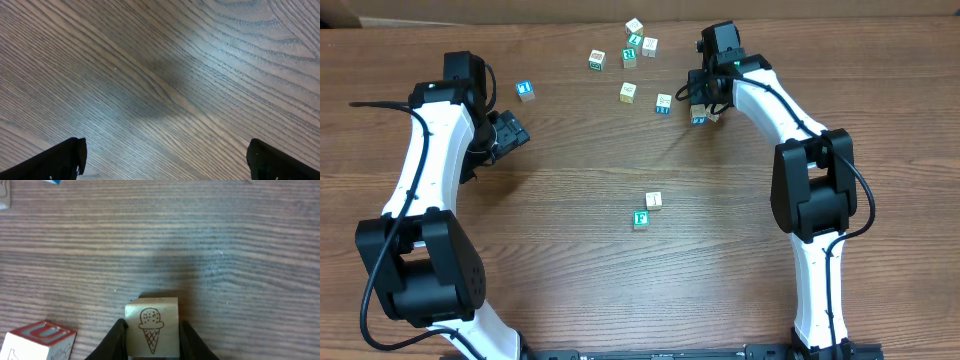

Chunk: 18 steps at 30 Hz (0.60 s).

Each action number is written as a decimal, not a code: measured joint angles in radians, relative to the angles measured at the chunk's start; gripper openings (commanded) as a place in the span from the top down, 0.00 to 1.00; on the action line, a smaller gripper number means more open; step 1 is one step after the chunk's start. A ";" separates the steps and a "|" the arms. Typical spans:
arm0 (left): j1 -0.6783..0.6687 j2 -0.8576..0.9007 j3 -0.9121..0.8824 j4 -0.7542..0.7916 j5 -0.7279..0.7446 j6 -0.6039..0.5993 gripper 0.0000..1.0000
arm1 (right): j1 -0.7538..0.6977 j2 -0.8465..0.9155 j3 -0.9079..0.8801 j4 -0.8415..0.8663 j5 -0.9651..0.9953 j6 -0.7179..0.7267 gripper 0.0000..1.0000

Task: Form a circle
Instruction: 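Close the right gripper on the ice-cream '4' block, then lift the '4' block and carry it toward table center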

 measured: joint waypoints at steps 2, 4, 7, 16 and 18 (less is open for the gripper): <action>0.000 0.000 0.000 0.000 0.000 0.000 0.00 | 0.000 -0.009 0.003 -0.021 0.000 0.000 0.79; 0.000 0.000 0.000 0.000 0.000 0.000 0.00 | 0.000 -0.033 0.003 -0.037 0.001 0.000 0.81; 0.000 0.000 0.000 0.000 0.000 0.000 0.00 | 0.000 -0.100 0.003 -0.064 0.001 0.000 0.85; 0.000 0.000 0.000 0.000 0.000 0.000 0.00 | 0.000 -0.480 0.045 -0.328 -0.037 0.001 0.89; 0.000 0.000 0.000 0.000 0.000 0.000 0.00 | 0.000 -0.532 0.056 -0.412 -0.082 0.000 0.91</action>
